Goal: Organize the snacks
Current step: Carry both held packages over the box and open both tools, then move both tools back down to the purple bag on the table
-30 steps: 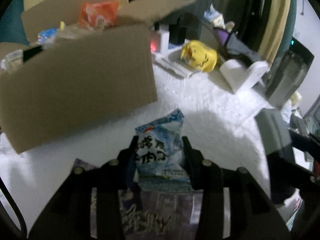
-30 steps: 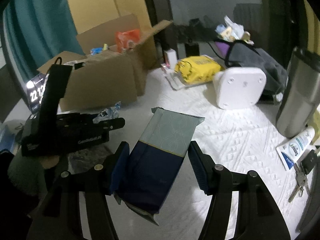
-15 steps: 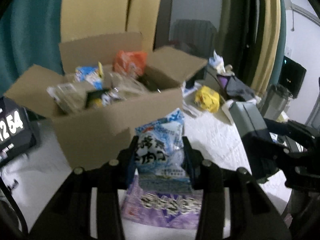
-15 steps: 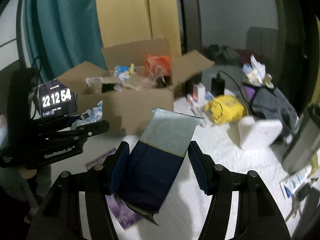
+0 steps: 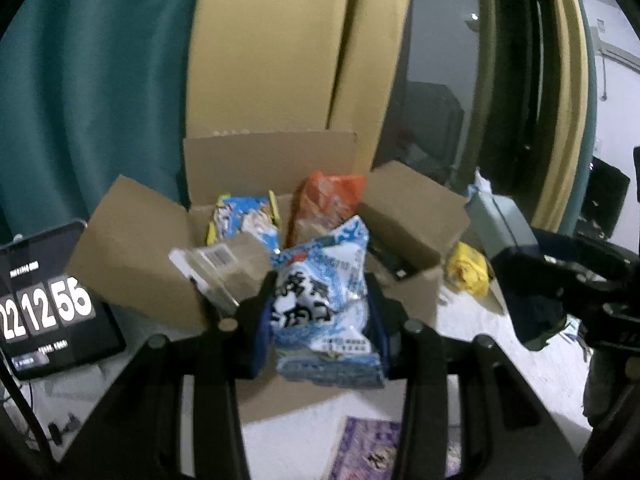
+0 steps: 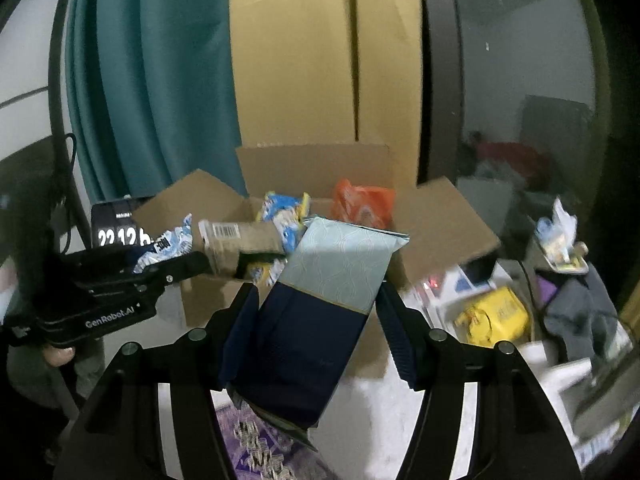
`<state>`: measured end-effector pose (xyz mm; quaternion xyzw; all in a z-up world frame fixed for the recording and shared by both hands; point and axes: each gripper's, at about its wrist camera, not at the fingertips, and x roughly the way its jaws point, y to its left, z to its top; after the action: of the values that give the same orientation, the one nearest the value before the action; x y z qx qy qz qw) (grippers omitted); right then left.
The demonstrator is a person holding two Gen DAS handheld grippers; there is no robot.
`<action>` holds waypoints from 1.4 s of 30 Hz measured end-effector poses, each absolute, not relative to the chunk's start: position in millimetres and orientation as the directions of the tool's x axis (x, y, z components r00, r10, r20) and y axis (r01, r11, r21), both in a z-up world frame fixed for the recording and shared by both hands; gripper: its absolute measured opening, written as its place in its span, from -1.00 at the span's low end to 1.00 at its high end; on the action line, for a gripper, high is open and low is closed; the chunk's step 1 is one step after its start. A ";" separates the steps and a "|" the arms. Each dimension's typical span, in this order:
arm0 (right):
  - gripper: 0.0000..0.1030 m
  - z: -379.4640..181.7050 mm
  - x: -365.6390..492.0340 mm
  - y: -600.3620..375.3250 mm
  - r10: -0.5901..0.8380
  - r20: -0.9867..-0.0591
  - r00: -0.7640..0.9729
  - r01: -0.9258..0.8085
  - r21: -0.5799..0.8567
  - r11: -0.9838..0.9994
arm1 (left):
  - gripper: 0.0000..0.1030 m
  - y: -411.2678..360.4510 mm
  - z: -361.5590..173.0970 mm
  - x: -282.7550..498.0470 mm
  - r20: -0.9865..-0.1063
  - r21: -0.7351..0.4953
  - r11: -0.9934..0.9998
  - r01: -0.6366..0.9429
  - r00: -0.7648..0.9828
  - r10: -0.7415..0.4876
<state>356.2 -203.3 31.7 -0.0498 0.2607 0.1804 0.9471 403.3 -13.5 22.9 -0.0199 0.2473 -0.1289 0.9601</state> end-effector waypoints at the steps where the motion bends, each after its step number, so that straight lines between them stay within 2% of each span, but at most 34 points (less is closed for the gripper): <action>1: 0.25 33.5 362.6 -200.8 0.325 -0.508 0.798 -0.376 0.003 0.927 | -0.19 -11.4 22.9 408.5 -0.468 -0.101 0.968 0.231 0.847 -0.251; 12: 0.25 42.4 446.6 -181.9 0.357 -0.488 0.796 -0.404 0.009 0.915 | -0.18 1.8 8.8 488.9 -0.503 -0.153 0.968 0.197 0.828 -0.248; 20: 0.25 18.2 503.2 -179.8 0.346 -0.514 0.785 -0.387 0.030 0.922 | -0.17 2.2 1.9 527.3 -0.518 -0.158 0.974 0.165 0.825 -0.224; 23: 0.25 14.4 520.3 -179.9 0.336 -0.517 0.787 -0.374 0.034 0.927 | -0.04 2.5 1.4 536.5 -0.518 -0.175 0.971 0.161 0.824 -0.230; 25: 0.25 15.8 530.0 -180.5 0.325 -0.511 0.796 -0.361 0.030 0.932 | 0.24 1.5 2.8 537.0 -0.509 -0.171 0.971 0.165 0.829 -0.231; 26: 0.25 18.2 532.3 -180.3 0.320 -0.506 0.801 -0.360 0.021 0.933 | 0.46 0.8 4.4 535.3 -0.501 -0.170 0.971 0.168 0.834 -0.232; 27: 0.27 20.1 533.0 -180.1 0.316 -0.500 0.806 -0.356 0.016 0.934 | 0.53 0.5 6.2 533.4 -0.494 -0.170 0.971 0.171 0.837 -0.234; 42: 0.29 33.6 461.2 -187.8 0.299 -0.500 0.813 -0.356 -0.020 0.934 | 0.55 -0.6 38.0 451.9 -0.444 -0.175 0.969 0.177 0.864 -0.238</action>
<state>461.2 -187.8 33.6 -0.0564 0.2530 0.1723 0.9503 451.9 -0.6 38.0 -0.0641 0.2374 -0.1077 0.9633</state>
